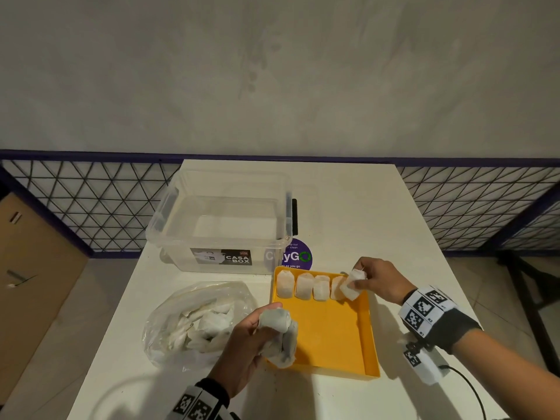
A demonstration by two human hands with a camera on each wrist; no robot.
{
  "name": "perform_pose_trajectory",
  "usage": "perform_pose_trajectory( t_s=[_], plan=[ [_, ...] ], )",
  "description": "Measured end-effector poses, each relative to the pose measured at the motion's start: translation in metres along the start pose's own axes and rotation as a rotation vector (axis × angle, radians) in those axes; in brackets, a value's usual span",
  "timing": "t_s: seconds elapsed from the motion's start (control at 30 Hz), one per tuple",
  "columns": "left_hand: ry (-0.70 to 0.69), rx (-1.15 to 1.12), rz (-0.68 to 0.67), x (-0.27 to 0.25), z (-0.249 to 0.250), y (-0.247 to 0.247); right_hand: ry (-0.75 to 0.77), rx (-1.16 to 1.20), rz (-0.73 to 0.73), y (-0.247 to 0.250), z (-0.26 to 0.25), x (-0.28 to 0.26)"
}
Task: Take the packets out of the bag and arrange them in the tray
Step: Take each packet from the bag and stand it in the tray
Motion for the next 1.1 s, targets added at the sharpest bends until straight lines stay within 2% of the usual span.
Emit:
perform_pose_trajectory(
  t_s=[0.23, 0.37, 0.5, 0.63, 0.7, 0.87, 1.1],
  plan=[
    [-0.027, 0.033, -0.012, 0.002, -0.002, 0.003, 0.046, -0.518, 0.013, -0.012, 0.005, 0.006],
    [-0.012, 0.034, -0.009, 0.002, -0.004, 0.006, 0.019, -0.588, -0.017, -0.019, 0.010, 0.013],
    [-0.006, 0.026, 0.002, 0.002, -0.004, 0.006, -0.007, -0.675, 0.025, -0.021, 0.011, 0.021],
    [0.013, 0.037, 0.037, 0.002, -0.004, 0.007, 0.120, -0.900, 0.178, -0.022, 0.002, 0.023],
    [0.005, 0.036, 0.050, 0.002, -0.005, 0.007, 0.106, -0.881, 0.174, -0.023, 0.009, 0.029],
    [-0.012, 0.005, 0.038, 0.002, -0.003, 0.006, 0.211, -0.940, 0.198, -0.026, 0.003, 0.028],
    [-0.012, -0.006, 0.038, 0.002, -0.002, 0.005, 0.343, -0.869, 0.240, -0.024, 0.004, 0.025]
  ],
)
Point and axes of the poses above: each hand's wrist, its own x-axis towards the middle knuckle, its own y-axis out of the back of the hand, z = x × y, the point moved 3 cm from there along x, towards the middle knuckle, and after that the axes turned 7 degrees about -z, right-handed, at the moved point
